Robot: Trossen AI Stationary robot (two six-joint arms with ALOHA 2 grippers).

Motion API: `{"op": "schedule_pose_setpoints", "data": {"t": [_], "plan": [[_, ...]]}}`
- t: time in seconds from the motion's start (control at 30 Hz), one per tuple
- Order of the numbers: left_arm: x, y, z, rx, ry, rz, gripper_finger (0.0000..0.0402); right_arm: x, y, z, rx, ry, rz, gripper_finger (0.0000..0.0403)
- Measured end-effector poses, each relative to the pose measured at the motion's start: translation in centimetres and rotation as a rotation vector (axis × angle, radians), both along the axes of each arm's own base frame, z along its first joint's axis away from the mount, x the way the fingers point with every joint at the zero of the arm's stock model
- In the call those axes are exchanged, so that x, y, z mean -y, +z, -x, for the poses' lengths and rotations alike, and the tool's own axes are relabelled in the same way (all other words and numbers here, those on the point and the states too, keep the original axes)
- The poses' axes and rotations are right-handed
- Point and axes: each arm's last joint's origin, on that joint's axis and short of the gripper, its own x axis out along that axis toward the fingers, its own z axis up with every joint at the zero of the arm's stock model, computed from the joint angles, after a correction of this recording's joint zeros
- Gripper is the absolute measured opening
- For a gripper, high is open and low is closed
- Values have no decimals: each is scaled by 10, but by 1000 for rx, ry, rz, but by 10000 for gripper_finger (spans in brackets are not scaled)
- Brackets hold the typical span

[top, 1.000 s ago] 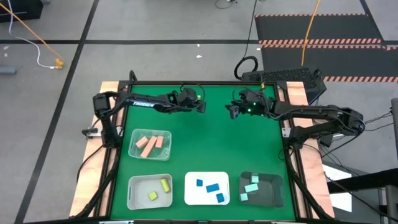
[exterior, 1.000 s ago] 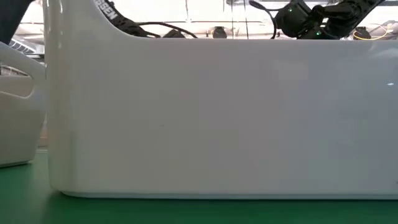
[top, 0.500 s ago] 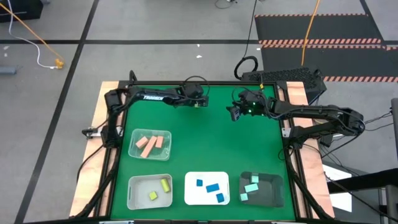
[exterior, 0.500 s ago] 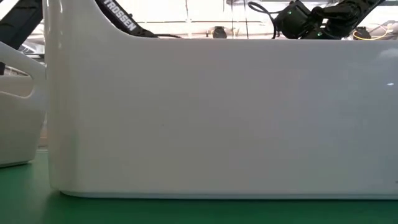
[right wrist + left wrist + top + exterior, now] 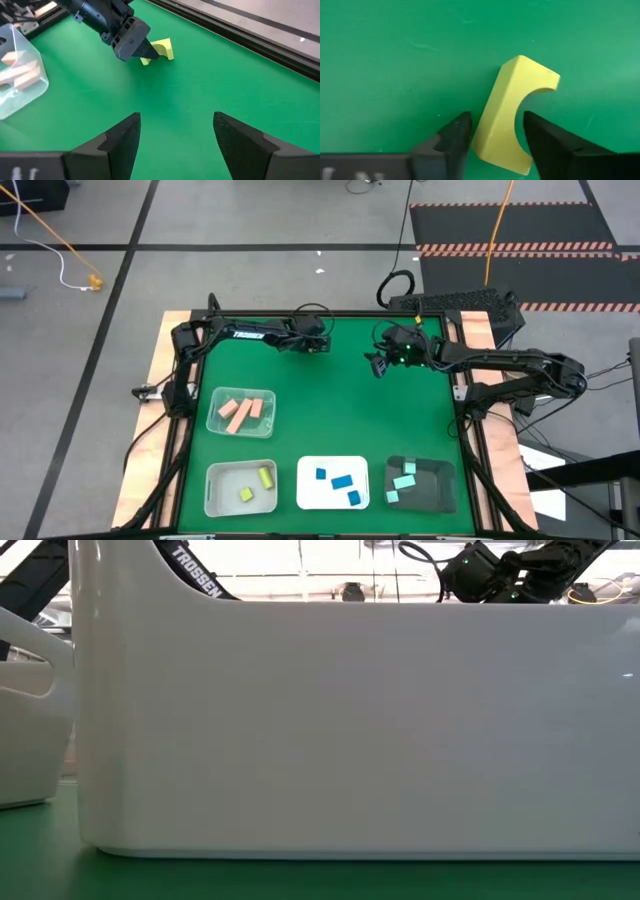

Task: Sort & place blocks by color
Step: Put the green block into the gray bin

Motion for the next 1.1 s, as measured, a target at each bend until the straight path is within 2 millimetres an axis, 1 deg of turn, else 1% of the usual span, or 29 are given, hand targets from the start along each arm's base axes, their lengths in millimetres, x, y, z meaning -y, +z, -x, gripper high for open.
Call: {"op": "schedule_pose_setpoints", "data": {"t": [0.13,0.4,0.5,0.63,0.77,0.87,0.93,1.1], "plan": [[-1,0,-1,-3,-30,-16,118,0,-1,0,-19,15,16,240],[0,7,-5,73,-103,5,115,-1,-3,2,-42,15,6,240],[1,19,-4,91,-164,-24,115,-1,-3,2,-50,26,21,240],[4,41,-1,129,-185,-55,115,0,-3,2,-72,49,57,240],[9,74,6,177,-232,-116,115,3,-3,3,-74,40,60,240],[17,103,17,205,-299,-136,115,4,-3,4,-74,33,58,240],[26,124,24,254,-352,-159,115,5,-3,4,-73,29,58,240],[58,178,42,383,-455,-242,115,8,-2,5,-76,35,84,240]]}}
